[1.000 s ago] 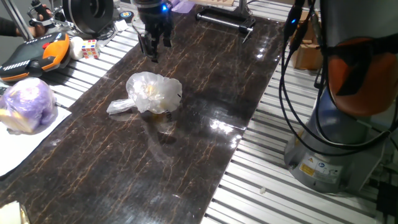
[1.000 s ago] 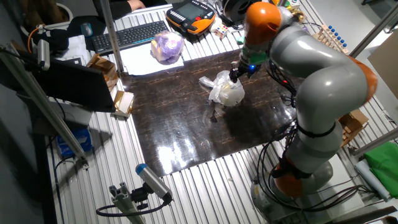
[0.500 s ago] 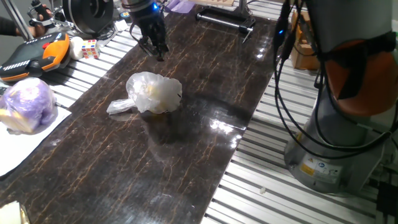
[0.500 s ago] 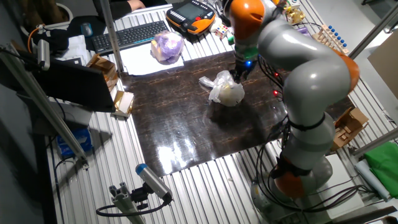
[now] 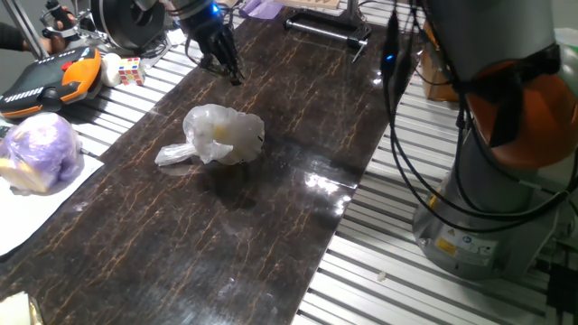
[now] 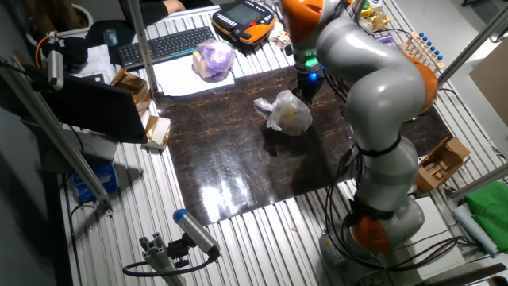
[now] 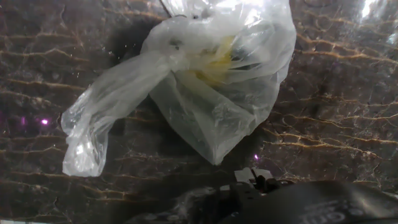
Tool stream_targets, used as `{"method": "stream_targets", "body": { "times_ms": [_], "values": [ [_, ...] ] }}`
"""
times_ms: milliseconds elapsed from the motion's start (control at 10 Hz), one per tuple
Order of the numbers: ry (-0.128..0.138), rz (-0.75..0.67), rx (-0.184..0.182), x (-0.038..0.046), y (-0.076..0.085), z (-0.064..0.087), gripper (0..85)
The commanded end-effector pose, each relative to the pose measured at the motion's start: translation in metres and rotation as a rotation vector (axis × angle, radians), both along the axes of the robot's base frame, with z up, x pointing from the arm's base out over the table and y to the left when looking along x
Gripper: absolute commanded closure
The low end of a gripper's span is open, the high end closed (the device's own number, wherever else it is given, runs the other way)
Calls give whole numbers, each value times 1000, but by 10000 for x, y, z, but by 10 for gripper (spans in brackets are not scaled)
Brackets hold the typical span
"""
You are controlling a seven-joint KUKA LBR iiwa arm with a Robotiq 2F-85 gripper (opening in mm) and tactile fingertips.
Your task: Pick up a bag of things
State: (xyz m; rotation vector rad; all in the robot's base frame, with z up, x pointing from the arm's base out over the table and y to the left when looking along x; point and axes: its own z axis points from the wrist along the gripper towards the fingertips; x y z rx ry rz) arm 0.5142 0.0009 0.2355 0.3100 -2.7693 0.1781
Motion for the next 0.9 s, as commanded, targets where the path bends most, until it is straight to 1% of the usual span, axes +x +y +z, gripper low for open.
{"method": "stream_targets", "body": {
  "times_ms": [0,300,400,600,700,800],
  "values": [
    [0,0,0,0,0,-2,843],
    [-1,2,0,0,0,-1,843],
    [6,-2,-1,0,0,-1,843],
    [5,-18,-3,0,0,-1,843],
    [11,-19,15,0,0,-1,843],
    [-15,-30,37,0,0,-1,843]
  ]
}}
